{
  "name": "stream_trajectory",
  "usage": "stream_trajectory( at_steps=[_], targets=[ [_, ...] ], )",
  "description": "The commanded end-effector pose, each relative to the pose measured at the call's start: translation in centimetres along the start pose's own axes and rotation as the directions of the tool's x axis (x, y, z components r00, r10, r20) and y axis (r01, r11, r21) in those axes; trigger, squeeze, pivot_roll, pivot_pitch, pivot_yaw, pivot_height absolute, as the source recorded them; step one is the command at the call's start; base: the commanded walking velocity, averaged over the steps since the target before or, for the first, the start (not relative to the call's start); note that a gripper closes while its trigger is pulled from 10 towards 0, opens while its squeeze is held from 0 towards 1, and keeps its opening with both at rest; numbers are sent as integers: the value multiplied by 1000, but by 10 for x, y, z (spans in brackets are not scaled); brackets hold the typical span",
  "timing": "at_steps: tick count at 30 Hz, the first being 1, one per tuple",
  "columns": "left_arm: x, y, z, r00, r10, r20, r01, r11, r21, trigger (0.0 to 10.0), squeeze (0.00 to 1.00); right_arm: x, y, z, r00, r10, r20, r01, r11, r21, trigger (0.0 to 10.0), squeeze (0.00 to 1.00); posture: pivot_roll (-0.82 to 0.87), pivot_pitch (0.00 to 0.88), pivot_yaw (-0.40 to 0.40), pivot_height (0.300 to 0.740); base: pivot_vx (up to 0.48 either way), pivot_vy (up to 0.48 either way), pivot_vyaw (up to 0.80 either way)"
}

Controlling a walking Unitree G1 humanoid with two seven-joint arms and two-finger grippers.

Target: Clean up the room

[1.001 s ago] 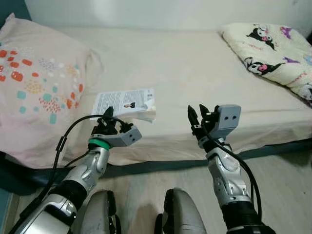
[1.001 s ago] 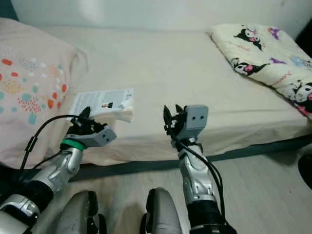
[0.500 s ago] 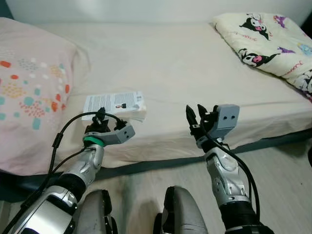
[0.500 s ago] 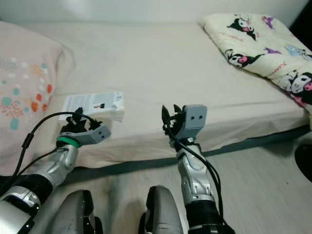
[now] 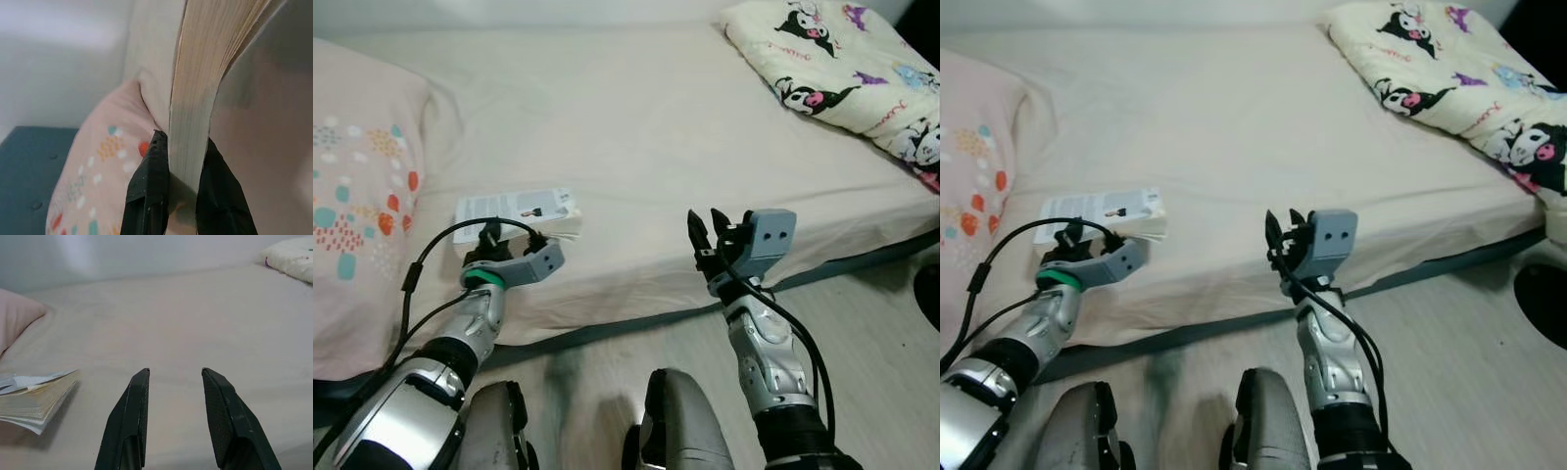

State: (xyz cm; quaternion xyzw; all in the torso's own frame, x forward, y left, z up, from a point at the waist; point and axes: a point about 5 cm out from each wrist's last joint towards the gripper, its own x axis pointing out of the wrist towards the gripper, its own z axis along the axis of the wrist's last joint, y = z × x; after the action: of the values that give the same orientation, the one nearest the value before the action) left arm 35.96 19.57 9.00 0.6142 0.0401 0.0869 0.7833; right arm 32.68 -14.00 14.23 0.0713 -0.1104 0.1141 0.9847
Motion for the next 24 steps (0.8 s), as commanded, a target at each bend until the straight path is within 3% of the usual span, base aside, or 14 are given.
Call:
stream_trajectory(
  at_steps=[1, 10, 11, 12, 13, 15, 16, 19, 23, 24],
  targets=[
    [-1, 0, -19, 995, -21, -93, 22, 1000, 16, 10000, 0, -5, 0, -3, 1000, -3, -19, 3, 1000, 2, 10000, 0, -91, 132, -16, 588, 0, 0, 0],
    [-6, -7, -30, 987, -81, -136, 93, 992, 81, 10000, 0, -6, 5, -4, 1000, 18, -26, -17, 1000, 7, 10000, 0, -106, 156, -18, 588, 0, 0, 0],
    [-5, -7, -26, 990, -89, -110, 102, 988, 115, 10000, 220, -7, 5, -3, 1000, 17, -26, -17, 1000, 8, 10000, 0, -110, 161, -15, 588, 0, 0, 0],
    [-4, -7, -23, 991, -95, -91, 107, 985, 138, 10000, 220, -8, 5, -3, 1000, 16, -26, -16, 1000, 8, 10000, 0, -110, 161, -15, 588, 0, 0, 0],
    [-3, -7, -21, 993, -100, -68, 110, 980, 164, 10000, 620, -8, 4, -3, 1000, 14, -26, -14, 1000, 8, 10000, 0, -112, 163, -14, 588, 0, 0, 0],
    [-3, -7, -19, 993, -104, -55, 112, 977, 179, 10000, 620, -9, 4, -3, 1000, 13, -27, -13, 1000, 8, 10000, 0, -113, 163, -14, 588, 0, 0, 0],
    [-3, -7, -17, 994, -110, -27, 113, 972, 208, 10000, 1000, -9, 4, -3, 1000, 10, -27, -10, 1000, 8, 10000, 0, -114, 165, -12, 588, 0, 0, 0],
    [-1, -6, -16, 993, -120, 10, 113, 959, 258, 10000, 1000, -10, 3, -3, 1000, 4, -27, -4, 1000, 9, 10000, 0, -110, 164, -11, 588, 0, 0, 0],
    [-1, -5, -17, 993, -120, 11, 113, 956, 269, 10000, 1000, -10, 3, -3, 1000, 3, -27, -2, 1000, 10, 10000, 0, -105, 162, -10, 588, 0, 0, 0],
    [0, -3, -20, 993, -118, -3, 114, 957, 267, 10000, 0, -10, 3, -3, 1000, 2, -28, -1, 1000, 11, 10000, 0, -99, 159, -9, 588, 0, 0, 0]
  ],
)
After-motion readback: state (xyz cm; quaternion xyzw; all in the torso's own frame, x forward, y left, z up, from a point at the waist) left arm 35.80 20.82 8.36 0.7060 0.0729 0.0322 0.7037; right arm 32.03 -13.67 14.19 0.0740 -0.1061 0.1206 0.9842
